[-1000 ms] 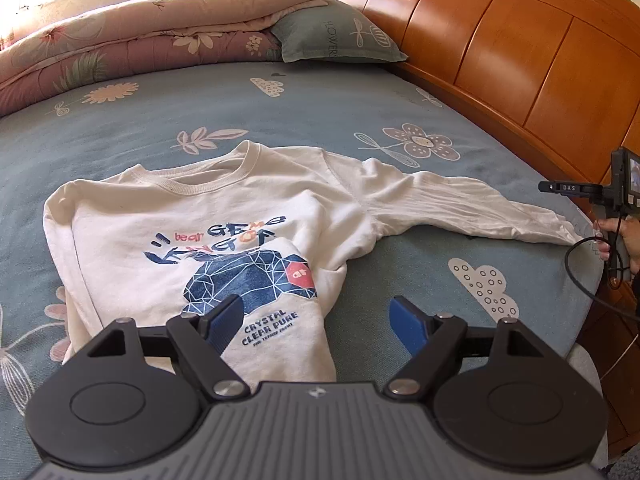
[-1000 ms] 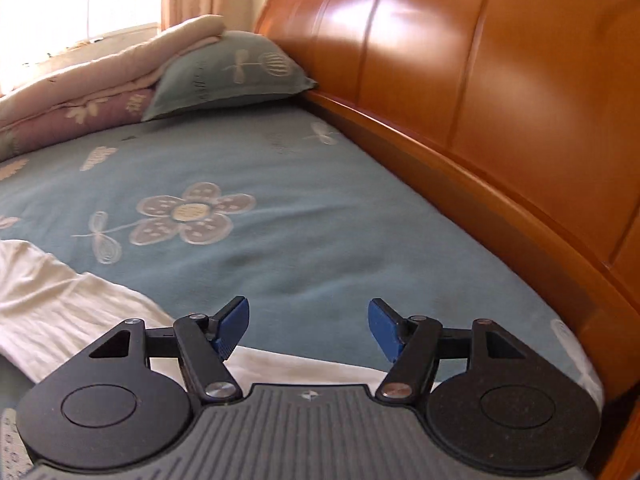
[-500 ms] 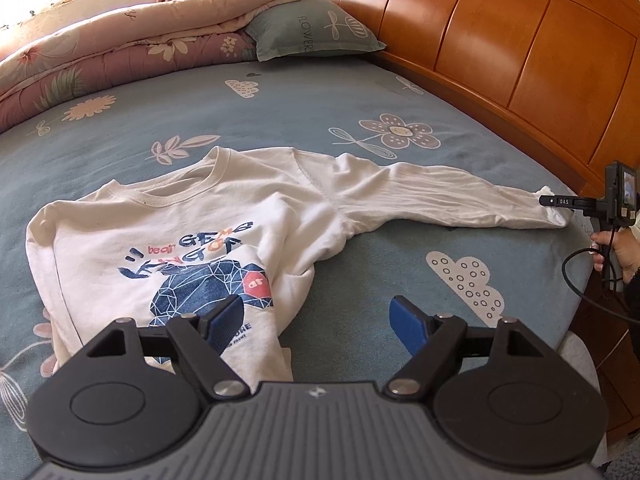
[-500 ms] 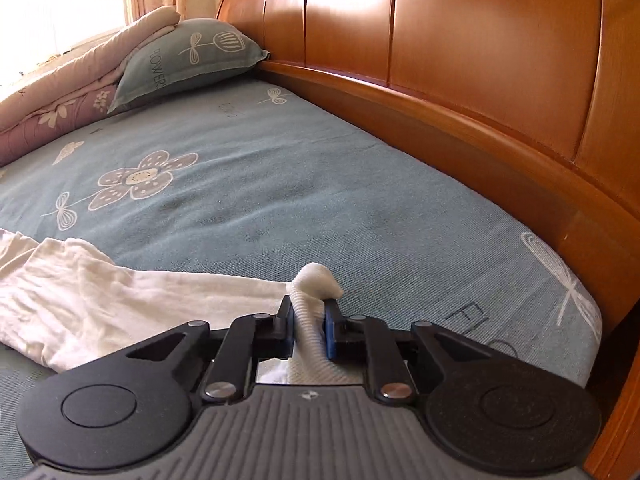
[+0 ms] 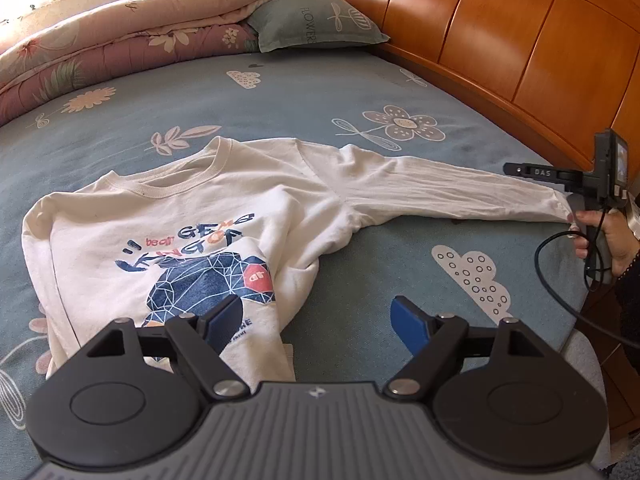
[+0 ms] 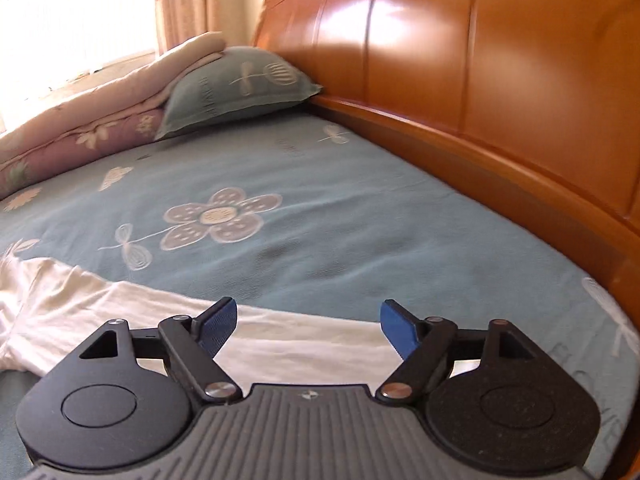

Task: Fold clothes
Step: 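Open the right gripper and lay the straightened sleeve flat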

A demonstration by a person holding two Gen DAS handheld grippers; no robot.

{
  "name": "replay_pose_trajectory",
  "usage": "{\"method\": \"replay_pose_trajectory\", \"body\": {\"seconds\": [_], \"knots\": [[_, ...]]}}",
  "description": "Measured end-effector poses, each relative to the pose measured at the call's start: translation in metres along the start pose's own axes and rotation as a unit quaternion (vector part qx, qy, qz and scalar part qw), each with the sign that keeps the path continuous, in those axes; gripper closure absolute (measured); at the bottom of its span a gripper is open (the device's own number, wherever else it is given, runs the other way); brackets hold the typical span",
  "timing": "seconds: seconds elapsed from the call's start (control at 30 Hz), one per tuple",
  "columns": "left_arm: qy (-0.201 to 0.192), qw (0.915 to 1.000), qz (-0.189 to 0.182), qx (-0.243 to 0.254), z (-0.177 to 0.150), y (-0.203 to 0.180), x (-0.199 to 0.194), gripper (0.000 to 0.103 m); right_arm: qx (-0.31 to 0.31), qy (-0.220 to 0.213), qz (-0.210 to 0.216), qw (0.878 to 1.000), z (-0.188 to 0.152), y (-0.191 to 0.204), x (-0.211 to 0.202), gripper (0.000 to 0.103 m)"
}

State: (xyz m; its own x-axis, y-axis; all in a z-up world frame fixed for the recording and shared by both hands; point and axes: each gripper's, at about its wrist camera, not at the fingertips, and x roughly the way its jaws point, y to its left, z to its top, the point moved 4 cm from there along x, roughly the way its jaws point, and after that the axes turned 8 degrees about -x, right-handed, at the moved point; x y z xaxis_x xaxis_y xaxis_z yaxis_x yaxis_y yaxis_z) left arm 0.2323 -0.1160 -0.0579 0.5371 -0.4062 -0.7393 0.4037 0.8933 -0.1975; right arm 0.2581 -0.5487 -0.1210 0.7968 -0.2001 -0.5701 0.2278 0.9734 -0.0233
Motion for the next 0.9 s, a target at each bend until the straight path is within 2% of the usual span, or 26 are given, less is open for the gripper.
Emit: {"method": "replay_pose_trajectory", "body": {"seconds": [0.1,0.23,0.33,0.37,0.43,0.47,0.53,0.63,0.7,0.77,0.8,0.9], "knots": [[0.007,1.0000,0.004,0.001,-0.002,0.000,0.005,0.022,-0.008,0.016,0.037,0.999,-0.011,0.025,0.020,0.020],[0.011,0.9999,0.007,0.003,-0.005,0.004,0.009,0.021,-0.040,0.020,0.017,0.999,-0.029,0.008,0.007,0.020],[0.012,0.9999,0.009,-0.003,-0.006,0.007,0.011,0.022,-0.020,0.030,-0.027,0.999,-0.044,-0.040,-0.012,0.015],[0.011,0.9999,0.008,-0.004,-0.006,0.007,0.012,0.022,0.004,0.026,-0.014,1.000,-0.047,-0.057,-0.019,0.021],[0.010,0.9999,0.005,-0.003,-0.006,0.006,0.011,0.021,0.060,0.021,0.018,0.998,-0.046,-0.080,-0.033,0.021],[0.010,0.9999,0.005,-0.001,-0.006,0.004,0.011,0.021,0.075,0.025,0.020,0.997,-0.042,-0.080,-0.036,0.017],[0.009,1.0000,0.005,0.001,-0.006,0.001,0.009,0.021,0.086,0.027,0.033,0.995,-0.032,-0.066,-0.040,0.012],[0.005,1.0000,0.003,0.008,-0.005,-0.006,0.003,0.021,0.098,0.012,0.132,0.986,-0.017,-0.022,-0.036,0.008],[0.001,0.9999,0.004,0.013,-0.006,-0.008,-0.003,0.021,0.104,0.017,0.177,0.979,-0.015,0.005,-0.028,0.007],[-0.002,0.9999,0.006,0.010,-0.007,-0.007,-0.008,0.020,0.093,0.025,0.189,0.977,-0.018,0.025,-0.020,0.007],[-0.002,0.9999,0.007,0.008,-0.009,-0.005,-0.009,0.020,0.090,0.035,0.179,0.979,-0.023,0.026,-0.016,0.007],[-0.001,0.9999,0.011,0.000,-0.012,0.002,-0.013,0.019,0.112,0.039,0.164,0.979,-0.041,0.006,-0.017,0.012]]}}
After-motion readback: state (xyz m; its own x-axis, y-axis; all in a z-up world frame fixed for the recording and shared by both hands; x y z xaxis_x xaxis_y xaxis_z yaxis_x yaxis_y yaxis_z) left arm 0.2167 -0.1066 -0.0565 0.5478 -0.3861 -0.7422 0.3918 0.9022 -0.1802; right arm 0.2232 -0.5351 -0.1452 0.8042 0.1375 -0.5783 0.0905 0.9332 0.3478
